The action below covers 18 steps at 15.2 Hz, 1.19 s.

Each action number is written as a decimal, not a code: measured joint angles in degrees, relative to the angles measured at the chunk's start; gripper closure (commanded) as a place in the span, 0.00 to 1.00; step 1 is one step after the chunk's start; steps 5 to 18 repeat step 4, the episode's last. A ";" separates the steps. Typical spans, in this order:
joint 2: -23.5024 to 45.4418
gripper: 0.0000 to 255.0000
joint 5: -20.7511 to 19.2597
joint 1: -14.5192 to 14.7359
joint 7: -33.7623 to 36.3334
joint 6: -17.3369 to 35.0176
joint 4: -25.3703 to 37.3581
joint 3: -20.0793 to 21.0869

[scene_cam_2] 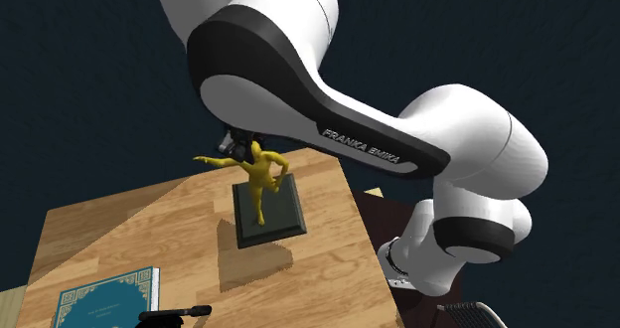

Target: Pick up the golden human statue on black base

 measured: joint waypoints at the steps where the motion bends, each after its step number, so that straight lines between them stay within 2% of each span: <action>1: 0.80 1.00 0.04 0.03 0.14 -1.22 2.03 0.03; 4: 3.82 1.00 0.14 0.00 0.33 -4.76 8.59 0.00; 18: 3.82 1.00 0.14 0.00 0.33 -4.76 8.59 0.00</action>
